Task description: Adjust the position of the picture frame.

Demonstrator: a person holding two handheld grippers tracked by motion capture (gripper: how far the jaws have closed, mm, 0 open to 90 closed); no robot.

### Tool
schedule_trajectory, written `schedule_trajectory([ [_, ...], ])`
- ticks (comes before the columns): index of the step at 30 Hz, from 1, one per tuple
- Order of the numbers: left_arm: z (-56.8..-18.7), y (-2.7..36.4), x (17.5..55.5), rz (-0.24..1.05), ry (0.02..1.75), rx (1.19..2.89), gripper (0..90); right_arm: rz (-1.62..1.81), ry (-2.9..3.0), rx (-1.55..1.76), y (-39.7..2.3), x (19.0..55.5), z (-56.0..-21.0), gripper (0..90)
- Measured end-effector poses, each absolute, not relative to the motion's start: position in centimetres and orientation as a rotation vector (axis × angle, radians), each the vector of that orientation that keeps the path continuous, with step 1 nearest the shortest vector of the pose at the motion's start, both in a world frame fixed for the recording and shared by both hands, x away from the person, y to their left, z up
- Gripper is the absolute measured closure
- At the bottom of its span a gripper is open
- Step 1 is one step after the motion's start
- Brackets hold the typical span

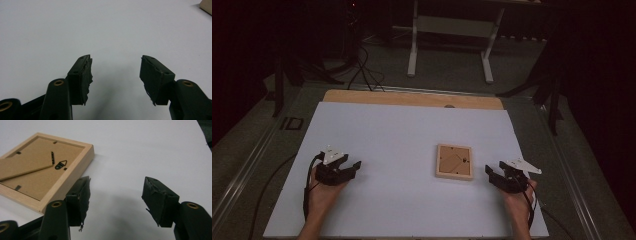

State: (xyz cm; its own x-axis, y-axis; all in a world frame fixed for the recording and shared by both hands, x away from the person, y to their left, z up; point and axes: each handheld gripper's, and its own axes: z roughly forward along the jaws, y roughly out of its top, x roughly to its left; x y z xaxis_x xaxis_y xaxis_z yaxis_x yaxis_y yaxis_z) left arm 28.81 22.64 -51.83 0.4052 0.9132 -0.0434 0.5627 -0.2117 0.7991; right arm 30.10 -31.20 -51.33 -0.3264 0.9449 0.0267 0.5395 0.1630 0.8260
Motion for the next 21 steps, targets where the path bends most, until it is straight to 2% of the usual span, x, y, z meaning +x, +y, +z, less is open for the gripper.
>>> schedule_trajectory([
  [14,-51.6,22.5,28.5,0.587,1.252,1.899,42.8,1.085,1.96,1.383,-30.2,30.3,-51.2,40.4],
  [21,-51.6,22.4,28.5,0.591,1.245,1.906,42.8,1.105,1.982,1.354,-29.4,30.6,-50.9,47.7],
])
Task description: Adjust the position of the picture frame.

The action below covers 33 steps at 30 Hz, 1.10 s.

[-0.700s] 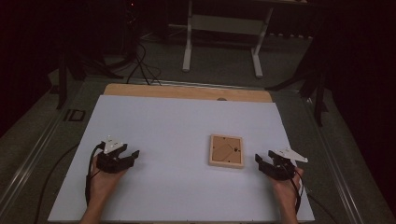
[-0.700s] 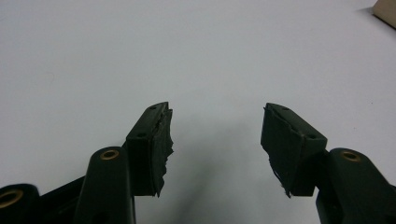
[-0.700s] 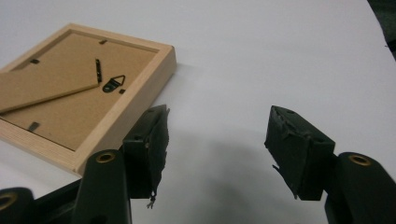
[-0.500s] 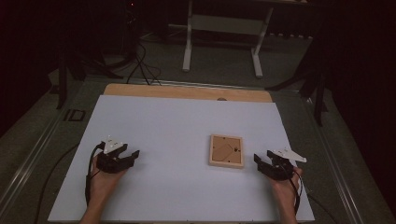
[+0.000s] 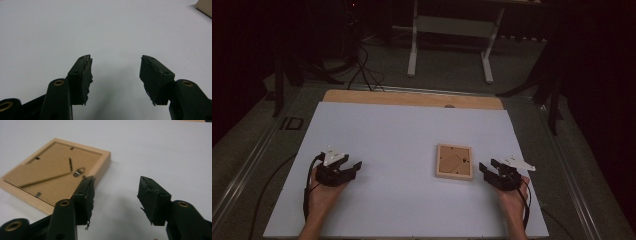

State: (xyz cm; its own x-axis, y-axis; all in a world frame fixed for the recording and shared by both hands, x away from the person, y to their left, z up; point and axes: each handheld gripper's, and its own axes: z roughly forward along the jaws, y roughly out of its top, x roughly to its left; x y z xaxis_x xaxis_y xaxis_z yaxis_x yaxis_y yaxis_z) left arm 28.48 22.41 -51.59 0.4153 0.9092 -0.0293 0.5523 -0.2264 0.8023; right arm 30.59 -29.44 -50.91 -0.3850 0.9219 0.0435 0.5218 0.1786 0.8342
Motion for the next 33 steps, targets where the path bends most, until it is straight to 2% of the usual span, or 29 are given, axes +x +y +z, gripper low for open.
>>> schedule_trajectory([
  [5,-51.6,22.3,28.5,0.59,1.243,1.91,42.8,1.097,2.007,1.324,-28.8,30.8,-50.5,56.6],
  [10,-51.6,22.2,28.4,0.589,1.238,1.914,42.8,1.1,2.022,1.332,-28.4,31.2,-50.3,81.9],
  [12,-51.6,22.2,28.4,0.589,1.237,1.913,42.8,1.079,2.036,1.335,-28.2,31.3,-50.4,89.0],
  [33,-51.6,22.2,28.4,0.592,1.232,1.911,42.8,1.006,2.041,1.393,-25.9,33.8,-51.7,89.5],
])
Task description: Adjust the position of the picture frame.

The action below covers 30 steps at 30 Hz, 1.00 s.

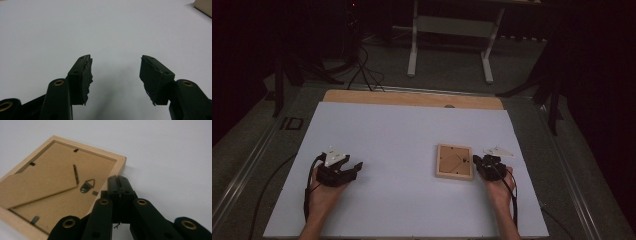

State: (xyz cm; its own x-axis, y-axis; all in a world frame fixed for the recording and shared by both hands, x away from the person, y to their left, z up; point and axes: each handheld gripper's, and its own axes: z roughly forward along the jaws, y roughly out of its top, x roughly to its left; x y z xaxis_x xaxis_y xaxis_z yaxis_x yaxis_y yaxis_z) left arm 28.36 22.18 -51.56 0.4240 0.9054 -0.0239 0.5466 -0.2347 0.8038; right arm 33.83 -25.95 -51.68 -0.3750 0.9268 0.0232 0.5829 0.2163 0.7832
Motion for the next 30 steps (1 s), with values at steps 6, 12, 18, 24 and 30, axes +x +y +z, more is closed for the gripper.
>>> schedule_trajectory([
  [6,-51.6,22.2,28.4,0.592,1.23,1.913,42.8,0.993,2.04,1.417,-25.8,34.3,-52.3,89.6],
  [12,-51.6,22.1,28.4,0.592,1.226,1.917,42.8,0.997,2.029,1.439,-25.6,34.5,-52.5,89.6],
  [18,-51.6,22.1,28.4,0.593,1.227,1.918,42.8,0.998,2.035,1.445,-25.3,34.6,-52.7,89.5],
  [24,-51.6,22.1,28.4,0.594,1.225,1.918,42.8,1.0,2.044,1.442,-24.9,34.7,-52.7,89.5],
  [30,-51.6,22.1,28.4,0.594,1.226,1.918,42.7,0.979,2.075,1.402,-23.6,34.6,-52.5,89.5],
])
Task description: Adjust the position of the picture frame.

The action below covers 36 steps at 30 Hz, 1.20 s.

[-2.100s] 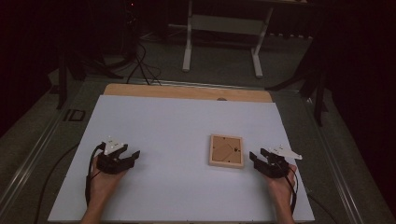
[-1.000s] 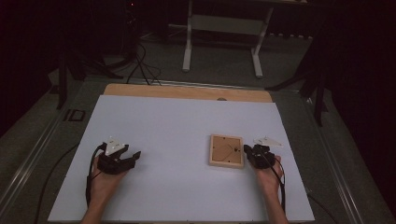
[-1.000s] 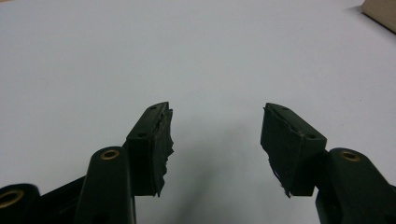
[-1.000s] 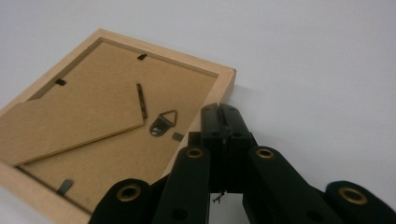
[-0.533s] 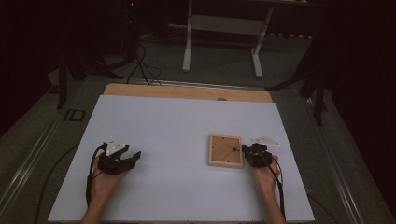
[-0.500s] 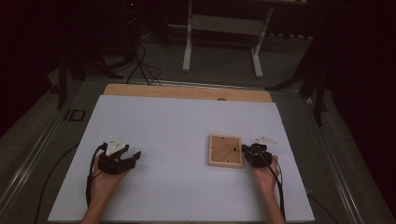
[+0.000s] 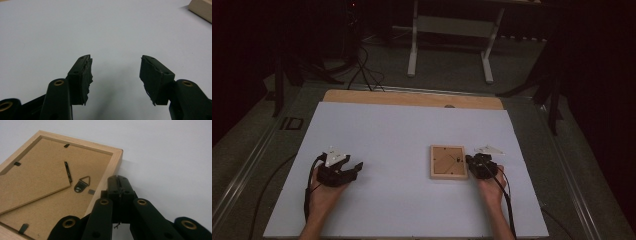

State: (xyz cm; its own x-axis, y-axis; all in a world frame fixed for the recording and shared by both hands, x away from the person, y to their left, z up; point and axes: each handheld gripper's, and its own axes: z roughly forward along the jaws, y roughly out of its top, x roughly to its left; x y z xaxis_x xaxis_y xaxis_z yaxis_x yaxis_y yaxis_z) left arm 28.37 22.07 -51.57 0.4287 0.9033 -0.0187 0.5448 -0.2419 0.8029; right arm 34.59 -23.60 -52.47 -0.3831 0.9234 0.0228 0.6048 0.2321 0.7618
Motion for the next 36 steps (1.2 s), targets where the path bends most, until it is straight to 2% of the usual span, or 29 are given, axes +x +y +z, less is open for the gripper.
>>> schedule_trajectory([
  [29,-51.5,21.1,28.3,0.586,1.187,1.945,43.6,1.018,2.176,1.313,-20.1,32.9,-52.3,89.2],
  [36,-51.5,20.4,28.2,0.53,1.138,1.966,52.3,1.03,2.186,1.305,-19.2,33.2,-52.2,89.2],
])
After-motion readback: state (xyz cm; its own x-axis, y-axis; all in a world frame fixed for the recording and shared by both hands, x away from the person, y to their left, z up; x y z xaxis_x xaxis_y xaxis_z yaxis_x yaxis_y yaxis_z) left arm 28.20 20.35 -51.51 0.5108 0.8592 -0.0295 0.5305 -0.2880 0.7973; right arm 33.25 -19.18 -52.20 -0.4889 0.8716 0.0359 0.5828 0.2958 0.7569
